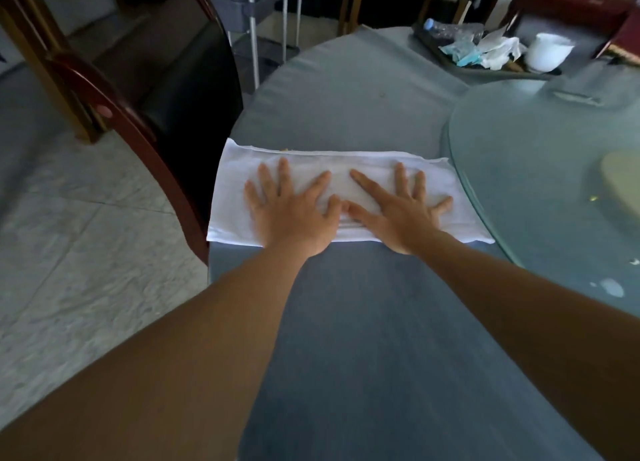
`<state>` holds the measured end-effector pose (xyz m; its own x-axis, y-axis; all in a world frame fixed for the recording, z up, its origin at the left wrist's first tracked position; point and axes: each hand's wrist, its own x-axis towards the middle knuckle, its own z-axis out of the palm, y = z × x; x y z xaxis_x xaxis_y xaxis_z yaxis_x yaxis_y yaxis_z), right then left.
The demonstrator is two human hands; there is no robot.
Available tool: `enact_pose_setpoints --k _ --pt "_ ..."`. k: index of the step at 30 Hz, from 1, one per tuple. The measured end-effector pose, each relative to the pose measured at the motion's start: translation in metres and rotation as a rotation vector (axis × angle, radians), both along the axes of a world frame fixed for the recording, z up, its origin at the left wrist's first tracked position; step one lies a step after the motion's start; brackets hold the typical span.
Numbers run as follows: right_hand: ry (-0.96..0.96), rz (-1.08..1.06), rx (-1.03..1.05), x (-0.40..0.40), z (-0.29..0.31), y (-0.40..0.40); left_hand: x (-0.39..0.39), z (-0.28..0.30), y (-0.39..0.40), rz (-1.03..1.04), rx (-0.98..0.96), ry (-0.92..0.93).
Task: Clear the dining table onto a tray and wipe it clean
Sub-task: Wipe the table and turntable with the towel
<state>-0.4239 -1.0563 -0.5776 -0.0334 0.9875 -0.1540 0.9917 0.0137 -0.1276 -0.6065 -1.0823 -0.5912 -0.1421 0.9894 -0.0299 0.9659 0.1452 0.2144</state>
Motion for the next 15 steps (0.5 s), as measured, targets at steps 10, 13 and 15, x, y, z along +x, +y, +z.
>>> enact_pose_setpoints --k 10,13,15 --pt "0.027 -0.166 0.003 -0.031 -0.003 0.138 -0.031 0.001 0.168 -0.147 -0.006 0.005" --pt "0.02 -0.196 -0.007 -0.037 -0.002 0.169 -0.036 0.001 0.204 -0.176 -0.005 0.011" --pt "0.019 -0.231 -0.023 -0.039 -0.003 0.196 -0.037 0.0 0.237 -0.206 -0.003 0.001"
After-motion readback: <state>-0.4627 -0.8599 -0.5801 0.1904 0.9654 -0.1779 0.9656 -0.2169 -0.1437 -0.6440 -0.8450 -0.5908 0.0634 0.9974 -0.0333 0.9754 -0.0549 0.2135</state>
